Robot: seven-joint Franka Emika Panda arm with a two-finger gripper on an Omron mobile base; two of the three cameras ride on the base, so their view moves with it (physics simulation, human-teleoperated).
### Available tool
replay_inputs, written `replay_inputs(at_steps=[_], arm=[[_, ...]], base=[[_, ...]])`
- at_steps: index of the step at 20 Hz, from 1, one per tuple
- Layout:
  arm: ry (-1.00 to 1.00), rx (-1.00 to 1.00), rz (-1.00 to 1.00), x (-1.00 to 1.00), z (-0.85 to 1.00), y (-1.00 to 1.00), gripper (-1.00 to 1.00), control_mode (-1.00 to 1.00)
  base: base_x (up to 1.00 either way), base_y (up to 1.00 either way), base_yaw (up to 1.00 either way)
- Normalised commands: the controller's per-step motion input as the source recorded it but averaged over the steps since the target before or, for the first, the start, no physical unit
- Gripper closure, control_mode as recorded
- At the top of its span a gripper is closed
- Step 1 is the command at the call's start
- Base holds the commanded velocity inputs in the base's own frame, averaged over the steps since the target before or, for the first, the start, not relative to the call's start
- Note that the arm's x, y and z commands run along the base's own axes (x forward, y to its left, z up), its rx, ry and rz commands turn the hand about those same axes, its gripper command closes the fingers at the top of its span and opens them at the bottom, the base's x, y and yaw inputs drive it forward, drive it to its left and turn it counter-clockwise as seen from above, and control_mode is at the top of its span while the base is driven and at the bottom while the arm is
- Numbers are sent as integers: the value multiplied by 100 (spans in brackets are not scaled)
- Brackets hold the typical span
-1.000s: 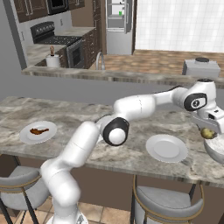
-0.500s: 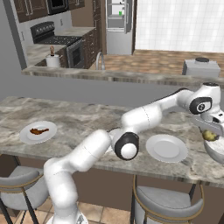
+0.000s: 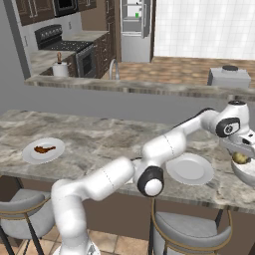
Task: Pick the chicken drumstick and squash from their plates and place them in the bowl. Then put the bowl in the fridge.
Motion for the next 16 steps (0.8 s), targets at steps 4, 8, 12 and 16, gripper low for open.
replay_inputs(at_steps=[4, 8, 12, 16], arm=[[3, 8, 1, 25, 15, -27, 100, -100], [3, 10, 3, 28, 27, -33, 100, -100], [8, 13, 2, 29, 33, -28, -100, -100], [11, 13, 1, 29, 45, -28, -100, -100]], base=[[0, 0, 0], [0, 0, 0], [0, 0, 0], [0, 0, 0]])
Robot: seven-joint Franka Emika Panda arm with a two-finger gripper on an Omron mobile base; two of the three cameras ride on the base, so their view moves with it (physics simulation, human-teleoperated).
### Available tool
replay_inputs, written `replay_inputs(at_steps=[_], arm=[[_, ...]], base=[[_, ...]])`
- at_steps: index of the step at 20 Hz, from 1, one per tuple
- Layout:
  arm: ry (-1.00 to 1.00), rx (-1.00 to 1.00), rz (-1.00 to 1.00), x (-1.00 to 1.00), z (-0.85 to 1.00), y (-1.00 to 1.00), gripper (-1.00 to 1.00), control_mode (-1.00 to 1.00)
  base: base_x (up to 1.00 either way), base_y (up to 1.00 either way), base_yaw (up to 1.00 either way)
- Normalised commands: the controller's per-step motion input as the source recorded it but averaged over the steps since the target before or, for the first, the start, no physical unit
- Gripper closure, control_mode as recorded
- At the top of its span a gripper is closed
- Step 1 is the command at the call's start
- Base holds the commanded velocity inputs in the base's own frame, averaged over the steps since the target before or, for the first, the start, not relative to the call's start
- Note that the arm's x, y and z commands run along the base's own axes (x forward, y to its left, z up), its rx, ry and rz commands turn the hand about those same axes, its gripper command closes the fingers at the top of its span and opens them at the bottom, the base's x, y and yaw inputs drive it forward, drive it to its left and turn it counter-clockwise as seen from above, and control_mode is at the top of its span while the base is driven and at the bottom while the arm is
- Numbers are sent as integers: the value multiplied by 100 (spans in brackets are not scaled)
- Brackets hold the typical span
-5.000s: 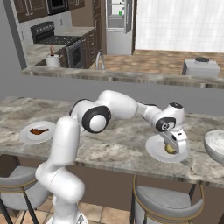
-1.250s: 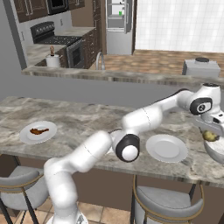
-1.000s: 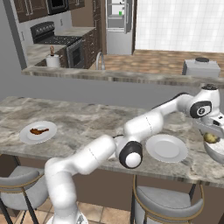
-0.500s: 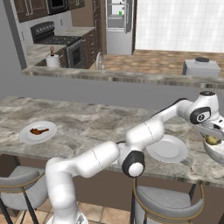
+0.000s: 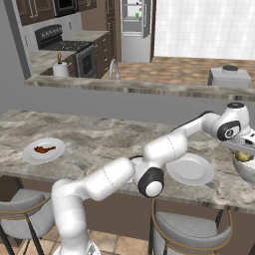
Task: Pick the chicken drumstick and squash from their plates and place them in the bowl. Then put the bowl in the fridge.
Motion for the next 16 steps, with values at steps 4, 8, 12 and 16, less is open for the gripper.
replay_inputs(at_steps=[4, 8, 12, 16], arm=[[14, 15, 0, 17, 44, -27, -100, -100], [16, 16, 0, 12, 41, -18, -100, -100], [12, 16, 1, 10, 47, -14, -100, -100], [6, 15, 1, 7, 48, -13, -100, -100]], base=[[0, 0, 0], [0, 0, 0], [0, 0, 0], [0, 0, 0]])
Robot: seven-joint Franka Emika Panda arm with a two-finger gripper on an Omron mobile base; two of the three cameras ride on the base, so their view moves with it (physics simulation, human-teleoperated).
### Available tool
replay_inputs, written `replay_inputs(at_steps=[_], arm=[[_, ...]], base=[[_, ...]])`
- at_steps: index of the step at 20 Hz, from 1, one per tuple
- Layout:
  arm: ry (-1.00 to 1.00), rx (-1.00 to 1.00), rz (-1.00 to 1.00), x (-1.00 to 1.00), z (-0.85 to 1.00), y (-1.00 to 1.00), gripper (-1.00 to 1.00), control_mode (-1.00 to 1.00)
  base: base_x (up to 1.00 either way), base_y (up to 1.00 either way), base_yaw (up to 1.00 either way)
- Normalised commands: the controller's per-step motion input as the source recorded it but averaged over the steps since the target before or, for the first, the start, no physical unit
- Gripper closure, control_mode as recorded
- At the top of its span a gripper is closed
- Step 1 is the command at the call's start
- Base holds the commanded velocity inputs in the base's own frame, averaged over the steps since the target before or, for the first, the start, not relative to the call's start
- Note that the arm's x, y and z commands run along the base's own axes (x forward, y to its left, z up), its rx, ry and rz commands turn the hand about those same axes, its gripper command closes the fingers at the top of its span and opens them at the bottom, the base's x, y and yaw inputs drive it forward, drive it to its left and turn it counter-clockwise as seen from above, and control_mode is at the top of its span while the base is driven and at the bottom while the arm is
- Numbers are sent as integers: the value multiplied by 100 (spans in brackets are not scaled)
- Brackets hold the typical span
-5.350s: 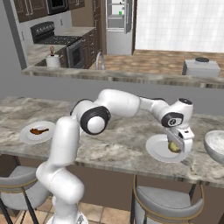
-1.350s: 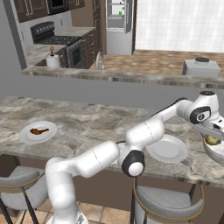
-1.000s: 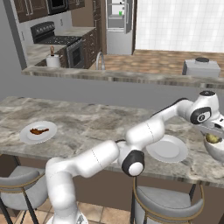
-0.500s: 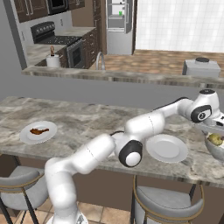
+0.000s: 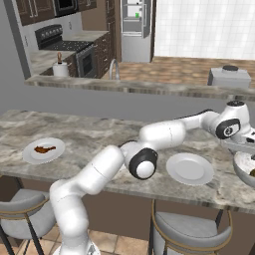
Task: Pick the chicken drumstick and squash from their plates and place them in the bowl. Then put the bowl in the fridge.
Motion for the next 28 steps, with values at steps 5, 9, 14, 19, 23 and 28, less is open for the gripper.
replay_inputs(at_steps=[5, 9, 14, 19, 23, 28], arm=[[2, 15, 3, 12, 68, -5, -100, -100], [0, 13, 2, 10, 76, 0, -100, -100], [2, 16, 1, -10, 53, 11, -100, -100], [14, 21, 0, -28, 23, 42, -100, -100], [13, 24, 0, -27, 24, 46, -100, -100], [11, 19, 0, -29, 14, 55, -100, -100]], base=[[0, 0, 0], [0, 0, 0], [0, 0, 0], [0, 0, 0], [0, 0, 0], [0, 0, 0]])
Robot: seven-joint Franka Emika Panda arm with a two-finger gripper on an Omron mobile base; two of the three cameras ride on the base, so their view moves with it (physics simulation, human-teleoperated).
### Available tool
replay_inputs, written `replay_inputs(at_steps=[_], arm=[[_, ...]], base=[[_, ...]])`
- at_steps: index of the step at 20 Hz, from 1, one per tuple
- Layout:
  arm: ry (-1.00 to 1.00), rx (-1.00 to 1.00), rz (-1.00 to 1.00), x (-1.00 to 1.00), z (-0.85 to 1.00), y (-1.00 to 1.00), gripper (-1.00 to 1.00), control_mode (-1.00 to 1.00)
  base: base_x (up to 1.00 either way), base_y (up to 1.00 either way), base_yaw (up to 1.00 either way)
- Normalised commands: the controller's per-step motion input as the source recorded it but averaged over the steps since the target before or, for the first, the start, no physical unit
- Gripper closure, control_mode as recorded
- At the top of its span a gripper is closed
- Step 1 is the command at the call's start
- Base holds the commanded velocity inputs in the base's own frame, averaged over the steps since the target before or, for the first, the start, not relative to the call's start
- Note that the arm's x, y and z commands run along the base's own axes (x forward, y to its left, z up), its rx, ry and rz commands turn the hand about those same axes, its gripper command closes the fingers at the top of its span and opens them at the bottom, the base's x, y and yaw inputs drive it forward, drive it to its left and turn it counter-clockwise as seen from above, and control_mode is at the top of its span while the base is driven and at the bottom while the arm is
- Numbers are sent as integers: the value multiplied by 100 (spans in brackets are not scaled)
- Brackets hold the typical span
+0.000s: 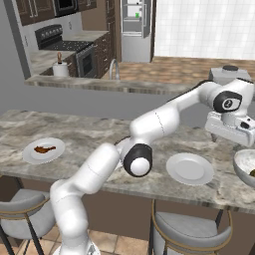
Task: Pick the chicken drumstick and squash from their plates and place them in the bowl. Then put the bowl in the fridge.
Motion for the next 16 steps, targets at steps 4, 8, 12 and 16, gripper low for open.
replay_inputs(at_steps=[4, 8, 12, 16], arm=[[7, 15, 0, -37, 3, 61, -100, -100], [0, 13, 0, -46, -4, 64, -100, -100], [-1, 2, 0, -49, -12, 68, -100, -100], [-14, -9, 0, -53, -14, 70, -100, -100]], base=[[0, 0, 0], [0, 0, 0], [0, 0, 0], [0, 0, 0]])
